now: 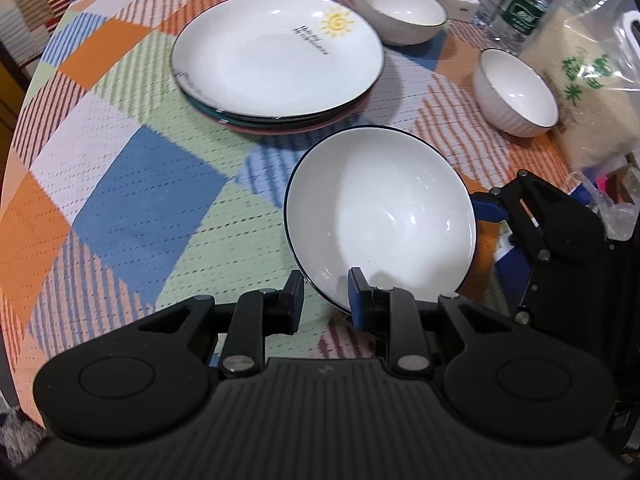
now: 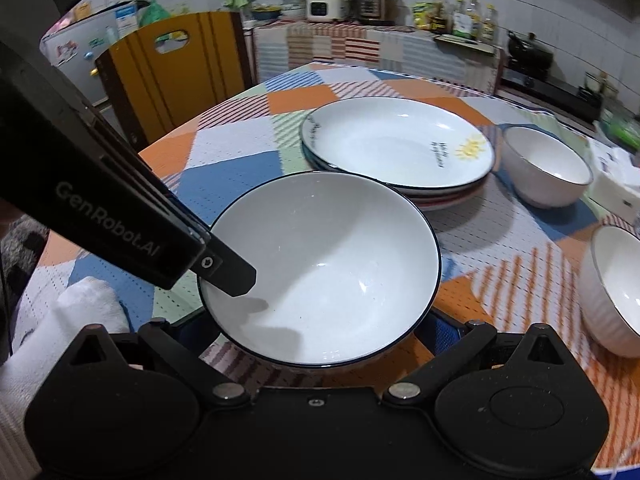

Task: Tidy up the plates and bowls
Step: 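Carry the white bowl with the left gripper and set it beside the plates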

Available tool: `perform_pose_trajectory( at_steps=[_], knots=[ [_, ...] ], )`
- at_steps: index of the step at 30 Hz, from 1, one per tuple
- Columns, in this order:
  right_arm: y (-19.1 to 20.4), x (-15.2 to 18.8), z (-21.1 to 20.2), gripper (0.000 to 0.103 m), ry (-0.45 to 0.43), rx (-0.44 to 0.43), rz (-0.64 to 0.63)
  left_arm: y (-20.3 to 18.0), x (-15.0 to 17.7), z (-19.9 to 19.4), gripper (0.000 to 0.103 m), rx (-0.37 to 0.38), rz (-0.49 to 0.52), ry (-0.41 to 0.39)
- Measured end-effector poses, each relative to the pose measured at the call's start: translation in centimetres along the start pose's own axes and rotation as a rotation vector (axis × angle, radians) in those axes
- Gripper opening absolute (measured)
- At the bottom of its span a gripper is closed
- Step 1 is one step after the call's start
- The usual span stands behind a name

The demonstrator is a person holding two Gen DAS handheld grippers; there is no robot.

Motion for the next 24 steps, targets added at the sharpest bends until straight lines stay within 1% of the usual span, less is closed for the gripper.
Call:
perform_pose_trajectory(
  at_steps=[6,7,9,13,16,19,20,22,24],
  knots=[
    [1.0,0.0,1.5,0.103,0.016,-0.026,-0.024,1.3,0.5,1.1,0.022,-0.02,-0.025,0.019],
    [1.2,0.1,1.7,0.102,0.017,-0.025,-0.031,1.4,0.5,1.3,0.022,-0.025,-0.025,0.013],
    [1.4,0.2,1.8,0.103,0.001,-0.022,-0.043,1.5,0.5,1.3,0.022,-0.021,-0.026,0.013],
    [1.2,0.1,2.1,0.102,0.025,-0.029,-0.023,1.5,0.4,1.3,0.022,-0.017,-0.033,0.018],
    [1.4,0.2,1.8,0.102,0.04,-0.02,-0.042,1.5,0.4,1.1,0.024,-0.018,-0.039,0.022],
    [1.4,0.3,1.3,0.102,0.065,0.017,-0.079,1.0,0.2,0.4,0.028,-0.028,-0.025,0.019],
    [1.2,0.5,0.9,0.102,0.061,0.022,-0.085,0.8,0.2,0.1,0.031,-0.036,-0.016,0.017],
    [0.6,0.9,-0.2,0.102,0.054,0.017,-0.083,0.2,0.0,-0.9,0.031,-0.048,-0.004,-0.007],
    [-0.2,1.0,-1.3,0.102,0.041,0.015,-0.066,-0.1,-0.3,-1.7,0.031,-0.04,0.001,-0.017]
  ],
)
Point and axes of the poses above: each gripper's, at about its wrist camera, not at the fingertips, and z roughly the way its jaws point, y to its left, x to its underside, the point moved 3 cm from there along z, roughly the way its jaws point, and after that the axes turned 14 degrees about x, right-handed, at the moved point
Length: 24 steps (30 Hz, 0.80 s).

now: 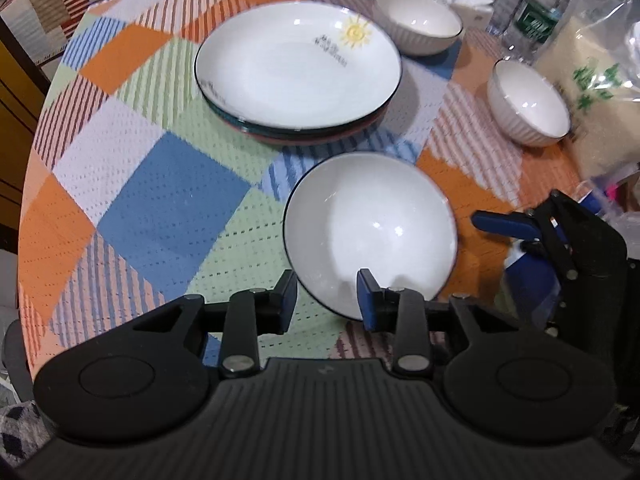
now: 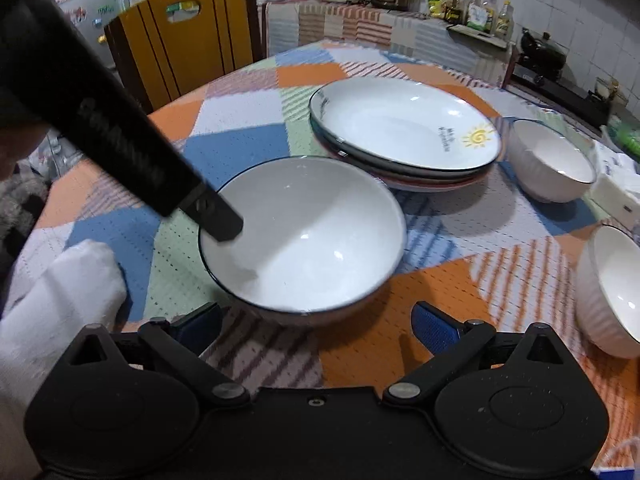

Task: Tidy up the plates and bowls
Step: 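Carry the white bowl with the left gripper and set it beside the plates, then move the left gripper to a second white bowl and grasp its rim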

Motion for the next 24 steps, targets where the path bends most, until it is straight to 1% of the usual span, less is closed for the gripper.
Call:
perform_pose_trajectory(
  at_steps=[3,9,16,20,24],
  knots=[
    [-1.6,0.2,-1.8,0.102,-0.02,0.013,0.045,-0.7,-0.6,-1.3,0.032,-0.003,0.019,-0.016],
    [-5.3,-0.1,-5.1,0.102,-0.06,0.103,0.109,-2.8,-2.0,-3.5,0.033,-0.016,0.074,-0.054],
    [-9.6,0.0,-7.1,0.102,-0.034,0.215,0.228,-5.8,-4.3,-5.2,0.033,-0.022,0.133,-0.102],
    [-11.6,0.1,-7.3,0.102,-0.011,0.251,0.297,-7.5,-5.7,-5.1,0.035,-0.018,0.175,-0.11],
    [-13.2,0.4,-7.0,0.102,0.019,0.296,0.351,-9.1,-7.2,-4.2,0.037,0.001,0.201,-0.116]
  ],
)
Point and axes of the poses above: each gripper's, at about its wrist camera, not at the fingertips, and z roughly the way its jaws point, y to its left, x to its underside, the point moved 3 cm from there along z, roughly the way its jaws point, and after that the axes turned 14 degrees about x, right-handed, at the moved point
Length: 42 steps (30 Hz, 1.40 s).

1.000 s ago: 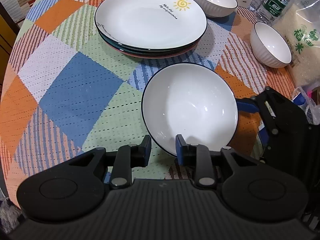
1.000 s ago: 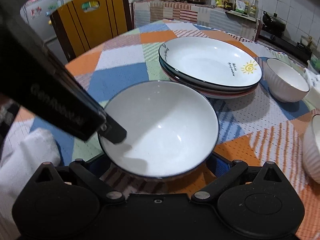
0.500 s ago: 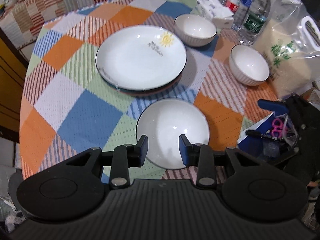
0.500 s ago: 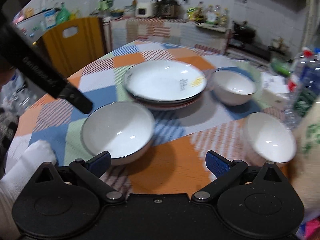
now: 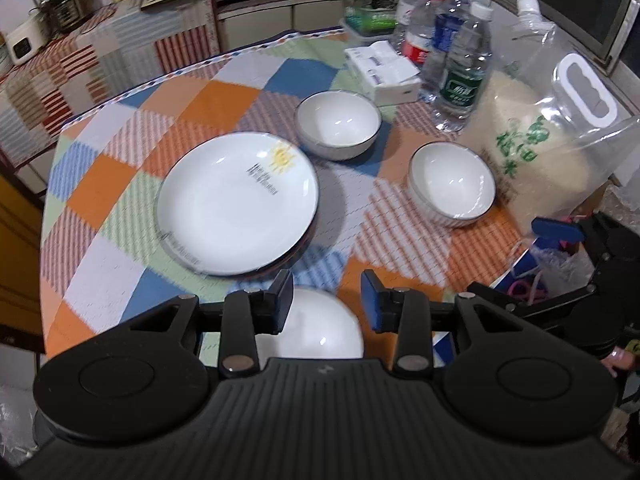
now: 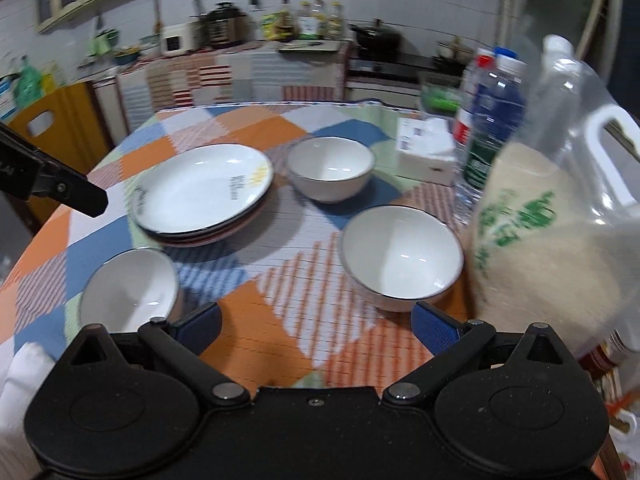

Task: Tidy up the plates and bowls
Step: 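Move the left gripper to a second white bowl and grasp its rim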

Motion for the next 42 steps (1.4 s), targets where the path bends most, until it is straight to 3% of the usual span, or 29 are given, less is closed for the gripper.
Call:
perform_pose_trajectory(
  at_steps=[9,22,27,29,31,36,42],
  knots=[
    [-1.5,0.4,3.0,0.101,-0.01,0.115,0.072,-1.8,-3.2,5.1,0.037,0.044,0.004,-0.014],
    [-1.4,0.7,9.9,0.099,0.09,0.077,0.175,-3.3,-5.3,13.3,0.036,0.084,0.025,0.051],
    [-2.0,1.2,12.6,0.095,0.176,0.064,0.268,-3.1,-5.7,16.8,0.032,0.083,-0.008,0.074],
    [-2.2,1.3,13.2,0.095,0.18,0.065,0.3,-3.3,-5.9,17.3,0.026,0.056,0.009,0.057],
    [-2.4,1.4,13.6,0.096,0.177,0.068,0.316,-3.2,-6.1,17.7,0.026,0.033,0.028,0.054],
    [-2.1,1.0,14.3,0.096,0.138,0.084,0.298,-1.7,-6.1,18.1,0.027,0.072,-0.067,0.057],
    [-2.6,0.7,14.5,0.096,0.122,0.067,0.338,-1.4,-6.6,16.2,0.031,0.124,-0.082,-0.009]
  ],
)
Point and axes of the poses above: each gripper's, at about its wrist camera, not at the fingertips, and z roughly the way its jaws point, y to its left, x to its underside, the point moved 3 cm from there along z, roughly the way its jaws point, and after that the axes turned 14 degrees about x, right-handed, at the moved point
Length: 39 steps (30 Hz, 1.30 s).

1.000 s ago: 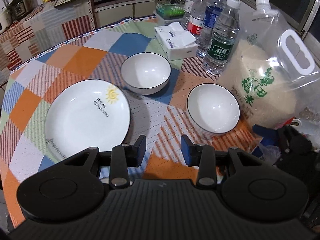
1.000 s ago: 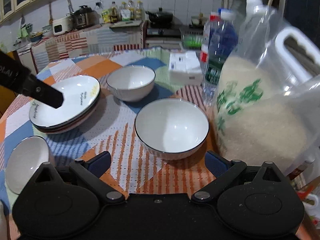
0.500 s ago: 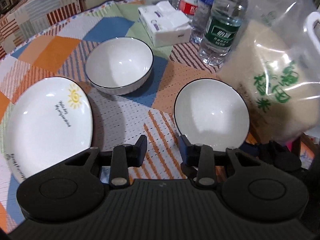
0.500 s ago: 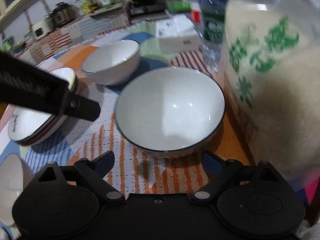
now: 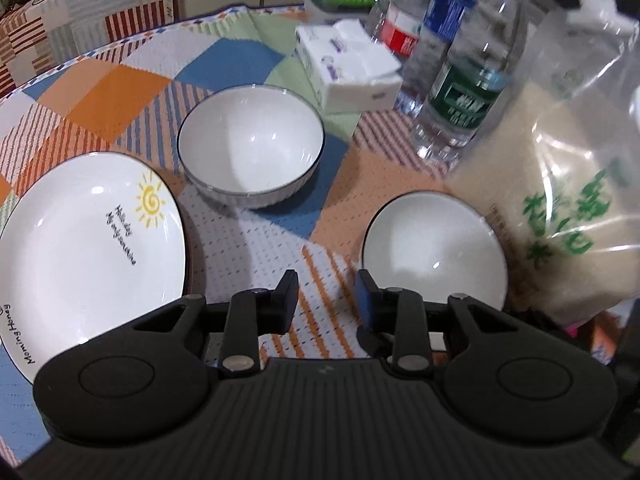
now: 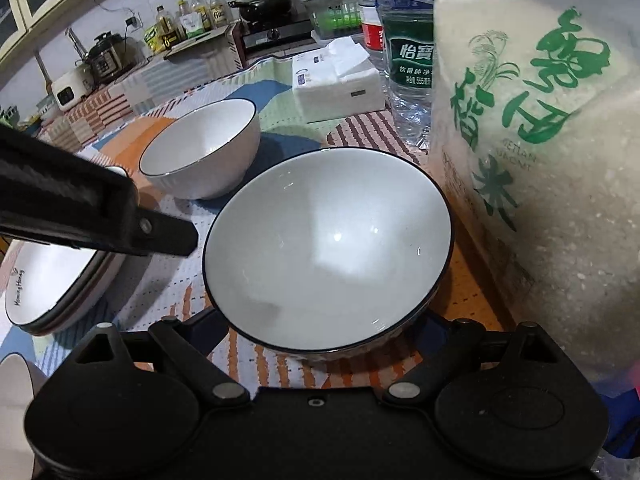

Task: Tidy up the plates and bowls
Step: 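Move the left gripper to a second white bowl and grasp its rim, then lift the second bowl with the left gripper, lower it into the first bowl, open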

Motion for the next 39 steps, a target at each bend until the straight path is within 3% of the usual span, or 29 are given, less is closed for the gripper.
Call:
perform_pose_trajectory(
  at_steps=[5,8,9,11,14,18,27,39],
  knots=[
    [-0.4,-0.1,-0.2,0.096,-0.015,-0.009,0.003,-1.0,-1.0,1.0,0.036,0.038,0.042,-0.003],
    [-0.3,0.0,0.1,0.096,-0.023,-0.008,0.004,-1.3,-0.9,3.7,0.036,0.069,0.062,0.077],
    [-0.2,0.0,0.3,0.096,-0.028,-0.004,0.0,-1.2,-0.9,4.6,0.032,0.058,0.074,0.103],
    [0.0,0.2,0.3,0.097,-0.042,0.003,-0.007,-0.6,-0.8,5.4,0.026,0.019,0.084,0.079],
    [0.1,0.4,0.2,0.094,-0.06,0.014,-0.027,-0.1,-0.8,5.5,0.007,0.085,0.049,0.103],
    [0.4,0.2,-0.3,0.094,-0.051,-0.004,-0.052,-0.3,-0.4,4.9,0.008,0.071,0.065,0.141],
    [2.0,0.6,-3.9,0.094,-0.035,-0.029,-0.077,-1.0,0.8,0.1,0.009,0.053,0.073,0.173],
    [4.0,1.0,-12.5,0.092,-0.1,-0.108,-0.197,-1.9,2.8,-9.3,0.01,0.039,0.07,0.121]
  ],
)
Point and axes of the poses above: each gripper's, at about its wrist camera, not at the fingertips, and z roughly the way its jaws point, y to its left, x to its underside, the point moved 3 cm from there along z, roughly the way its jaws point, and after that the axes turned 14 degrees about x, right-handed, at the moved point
